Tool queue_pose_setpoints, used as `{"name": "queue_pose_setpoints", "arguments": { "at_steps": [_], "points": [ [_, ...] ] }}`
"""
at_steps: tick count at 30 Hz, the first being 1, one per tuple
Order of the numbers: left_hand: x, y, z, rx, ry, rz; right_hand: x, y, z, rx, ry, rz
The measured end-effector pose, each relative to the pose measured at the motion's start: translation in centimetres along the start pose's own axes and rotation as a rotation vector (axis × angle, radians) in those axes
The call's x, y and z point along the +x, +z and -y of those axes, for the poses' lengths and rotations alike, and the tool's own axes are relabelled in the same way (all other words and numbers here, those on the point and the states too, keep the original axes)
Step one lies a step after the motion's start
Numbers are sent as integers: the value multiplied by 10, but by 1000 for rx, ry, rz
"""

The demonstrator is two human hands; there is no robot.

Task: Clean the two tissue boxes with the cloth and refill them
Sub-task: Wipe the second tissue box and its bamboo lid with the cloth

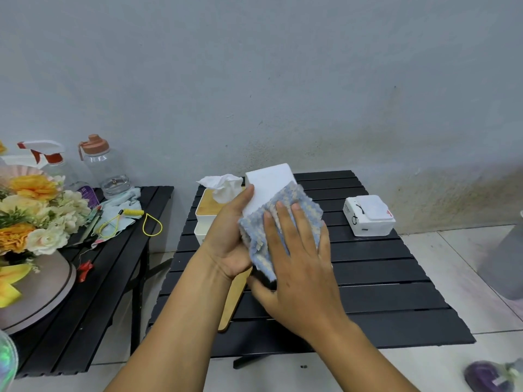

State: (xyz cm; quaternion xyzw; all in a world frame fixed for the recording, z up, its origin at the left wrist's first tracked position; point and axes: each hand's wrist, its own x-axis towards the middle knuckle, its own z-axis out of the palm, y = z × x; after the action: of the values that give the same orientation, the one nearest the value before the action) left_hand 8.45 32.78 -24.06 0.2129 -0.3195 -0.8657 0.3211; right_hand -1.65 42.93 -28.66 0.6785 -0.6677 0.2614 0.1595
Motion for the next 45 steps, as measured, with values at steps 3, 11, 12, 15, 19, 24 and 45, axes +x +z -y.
{"name": "queue_pose_setpoints", "arguments": {
  "at_steps": [3,11,12,15,19,24,45],
  "points": [
    [0,0,0,-12,25,-46,-5,3,0,-25,-47,-14],
    [1,2,7,-1,-86,-73,13,-1,-6,61,-25,68],
    [2,1,6,-12,-86,-102,9,0,-6,61,-51,70],
    [5,-4,4,7,-93,-161,4,0,-11,65,-103,65],
    [0,4,3,39,-56,-93,11,-8,-22,106,-66,-14],
    [-6,13,3,119,-35,-26,18,-12,-27,150,-4,-55],
    [-7,18,18,249,102,77,17,-1,-16,386,101,-359]
  ]
}}
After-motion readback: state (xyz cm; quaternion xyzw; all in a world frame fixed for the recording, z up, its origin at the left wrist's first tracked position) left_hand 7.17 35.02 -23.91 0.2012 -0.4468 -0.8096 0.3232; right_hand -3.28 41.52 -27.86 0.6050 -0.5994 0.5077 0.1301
